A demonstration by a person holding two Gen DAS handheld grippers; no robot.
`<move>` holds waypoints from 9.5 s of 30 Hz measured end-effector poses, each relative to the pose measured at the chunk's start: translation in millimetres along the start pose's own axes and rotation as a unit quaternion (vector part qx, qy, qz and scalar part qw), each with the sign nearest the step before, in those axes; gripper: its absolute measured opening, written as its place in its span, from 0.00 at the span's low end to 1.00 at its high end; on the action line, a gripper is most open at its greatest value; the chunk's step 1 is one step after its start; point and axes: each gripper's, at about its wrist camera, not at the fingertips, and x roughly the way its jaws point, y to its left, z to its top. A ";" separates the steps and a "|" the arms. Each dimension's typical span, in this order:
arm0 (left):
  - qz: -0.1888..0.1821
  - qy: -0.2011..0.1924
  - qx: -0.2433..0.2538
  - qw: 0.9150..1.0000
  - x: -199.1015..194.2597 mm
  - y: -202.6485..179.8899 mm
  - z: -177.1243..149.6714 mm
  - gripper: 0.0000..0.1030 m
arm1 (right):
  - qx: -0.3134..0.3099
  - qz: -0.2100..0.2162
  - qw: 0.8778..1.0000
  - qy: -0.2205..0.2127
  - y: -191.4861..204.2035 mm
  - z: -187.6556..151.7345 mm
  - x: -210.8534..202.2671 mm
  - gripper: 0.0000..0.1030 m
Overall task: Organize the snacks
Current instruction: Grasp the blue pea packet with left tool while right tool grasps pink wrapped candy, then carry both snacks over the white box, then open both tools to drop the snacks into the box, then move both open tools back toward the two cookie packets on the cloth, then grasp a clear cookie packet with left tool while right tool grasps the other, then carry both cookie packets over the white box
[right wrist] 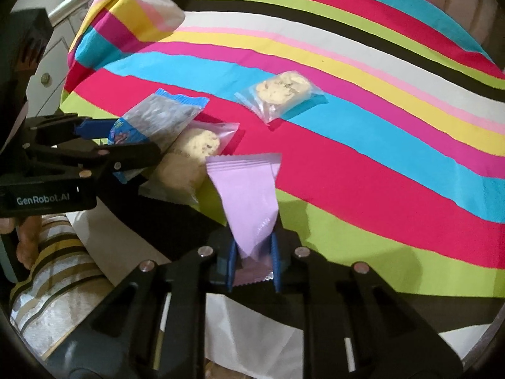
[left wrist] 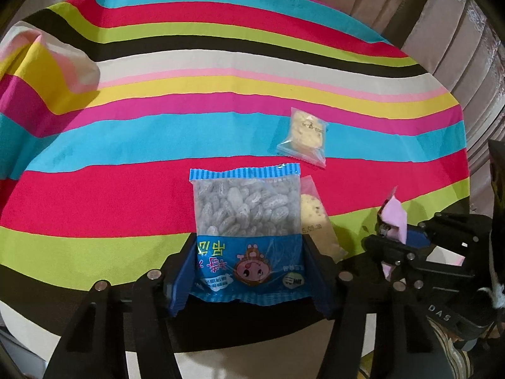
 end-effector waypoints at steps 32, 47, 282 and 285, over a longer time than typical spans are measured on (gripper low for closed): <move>-0.026 -0.002 0.137 0.990 -22.5 -128.2 -9.1 0.60 | 0.145 -0.043 0.987 -0.053 -85.4 -79.5 -80.0 0.20; -0.107 0.046 0.275 0.954 -12.1 -257.2 -35.4 0.60 | 0.251 -0.109 0.961 -0.036 -160.8 -182.9 -114.8 0.20; -0.151 0.039 0.252 0.955 -53.5 -334.1 -79.8 0.35 | 0.346 -0.224 0.909 -0.064 -163.2 -248.0 -207.6 0.38; -0.157 0.046 0.259 0.952 -53.8 -341.4 -84.2 0.35 | 0.353 -0.228 0.905 -0.064 -168.2 -255.4 -211.4 0.38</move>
